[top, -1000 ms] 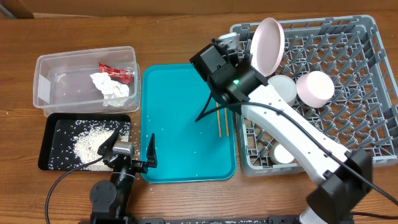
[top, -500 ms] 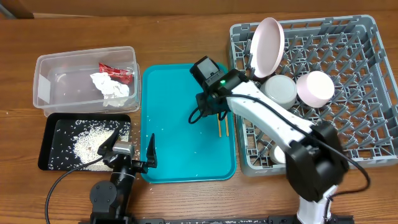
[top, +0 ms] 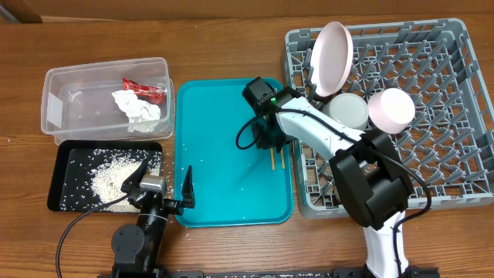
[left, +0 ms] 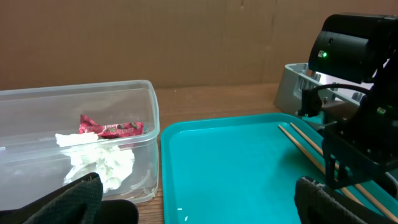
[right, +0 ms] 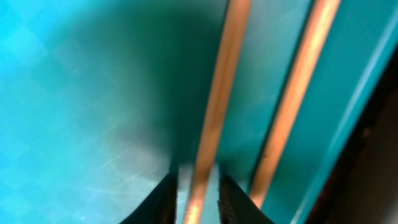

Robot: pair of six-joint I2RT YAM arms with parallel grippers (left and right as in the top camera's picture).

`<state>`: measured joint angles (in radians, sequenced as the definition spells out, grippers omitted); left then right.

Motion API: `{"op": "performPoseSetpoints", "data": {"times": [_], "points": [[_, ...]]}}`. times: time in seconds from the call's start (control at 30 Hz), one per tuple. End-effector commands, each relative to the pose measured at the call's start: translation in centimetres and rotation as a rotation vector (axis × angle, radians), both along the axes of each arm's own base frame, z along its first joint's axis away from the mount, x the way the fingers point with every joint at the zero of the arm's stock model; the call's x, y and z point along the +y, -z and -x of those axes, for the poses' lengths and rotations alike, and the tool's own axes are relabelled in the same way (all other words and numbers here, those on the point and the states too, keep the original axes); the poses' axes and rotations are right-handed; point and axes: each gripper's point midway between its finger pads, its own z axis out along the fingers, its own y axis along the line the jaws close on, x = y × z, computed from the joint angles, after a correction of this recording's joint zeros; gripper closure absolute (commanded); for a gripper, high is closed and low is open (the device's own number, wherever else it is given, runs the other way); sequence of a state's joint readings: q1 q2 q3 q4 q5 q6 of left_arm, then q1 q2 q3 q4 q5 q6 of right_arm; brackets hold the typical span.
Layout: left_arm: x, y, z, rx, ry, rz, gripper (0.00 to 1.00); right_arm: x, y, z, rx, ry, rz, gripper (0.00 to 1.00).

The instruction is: Sort waste into correct bins and load items into the dishwasher

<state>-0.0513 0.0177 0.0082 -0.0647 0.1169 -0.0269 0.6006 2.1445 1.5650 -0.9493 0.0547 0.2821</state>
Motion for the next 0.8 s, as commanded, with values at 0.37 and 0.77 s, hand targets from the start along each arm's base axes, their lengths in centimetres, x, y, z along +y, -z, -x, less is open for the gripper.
{"op": "performPoseSetpoints", "data": {"times": [0.37, 0.77], "points": [[0.0, 0.0, 0.0, 0.001, 0.0, 0.014, 0.0, 1.8, -8.2, -1.4, -0.098, -0.014, -0.088, 0.96], [0.0, 0.0, 0.0, 0.001, -0.001, 0.014, 0.0, -6.6, -16.8, -6.1, -0.383, 0.081, 0.014, 0.96]]}}
